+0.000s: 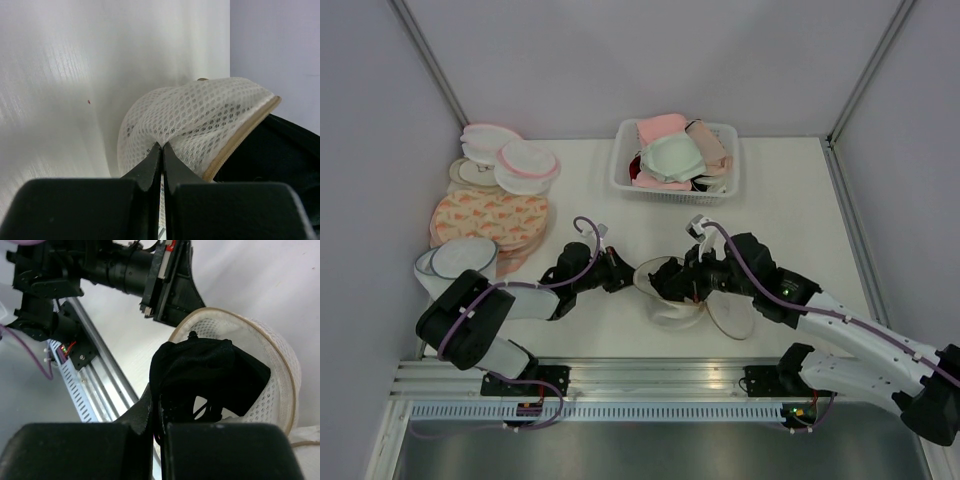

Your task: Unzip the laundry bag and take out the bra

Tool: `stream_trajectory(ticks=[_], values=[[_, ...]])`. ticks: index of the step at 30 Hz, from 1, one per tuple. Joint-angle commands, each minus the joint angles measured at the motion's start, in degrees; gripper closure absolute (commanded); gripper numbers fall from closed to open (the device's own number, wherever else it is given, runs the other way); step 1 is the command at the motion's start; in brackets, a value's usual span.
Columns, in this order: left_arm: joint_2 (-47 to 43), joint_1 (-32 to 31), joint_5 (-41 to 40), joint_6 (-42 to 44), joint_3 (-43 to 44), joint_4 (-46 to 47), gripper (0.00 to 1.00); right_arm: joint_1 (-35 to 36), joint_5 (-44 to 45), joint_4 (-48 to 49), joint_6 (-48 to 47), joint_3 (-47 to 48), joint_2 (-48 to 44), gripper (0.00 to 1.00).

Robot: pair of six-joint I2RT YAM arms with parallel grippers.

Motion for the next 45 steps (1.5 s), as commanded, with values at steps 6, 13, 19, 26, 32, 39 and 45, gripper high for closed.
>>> stream_trajectory(ticks=[6,13,19,26,32,39,45], values=[[1.2,0.5,3.4,-2.4,0.3,5.7,0.98,0.1,20.3,11.8,-1.1,5.8,11.3,0.99],[1.7,0.5,5.1,-2.9,-0.1,6.8,0.98,0.1,25.8,25.3,-1.8,8.4,14.6,0.99],[1.7,0.5,5.1,-2.3,-0.4,6.4,0.98,0.1,27.9,22.7,-6.1,15.3,10.3,1.00],[3.9,0.6,5.7,-3.1,-0.8,9.1,0.98,-0.9,30.0,21.4,-9.0,22.5,11.8,1.00],[4.6,0.6,6.7,-4.4,-2.1,11.8,0.98,-4.2,30.9,20.1,-13.0,36.9,26.4,1.00],[3.7,0.5,7.8,-5.0,-4.3,12.5,0.98,-8.1,31.0,23.2,-16.1,51.8,38.5,1.00],[2.7,0.6,8.8,-5.4,-6.0,12.8,0.98,-13.1,27.6,21.5,-14.2,68.1,49.0,1.00]])
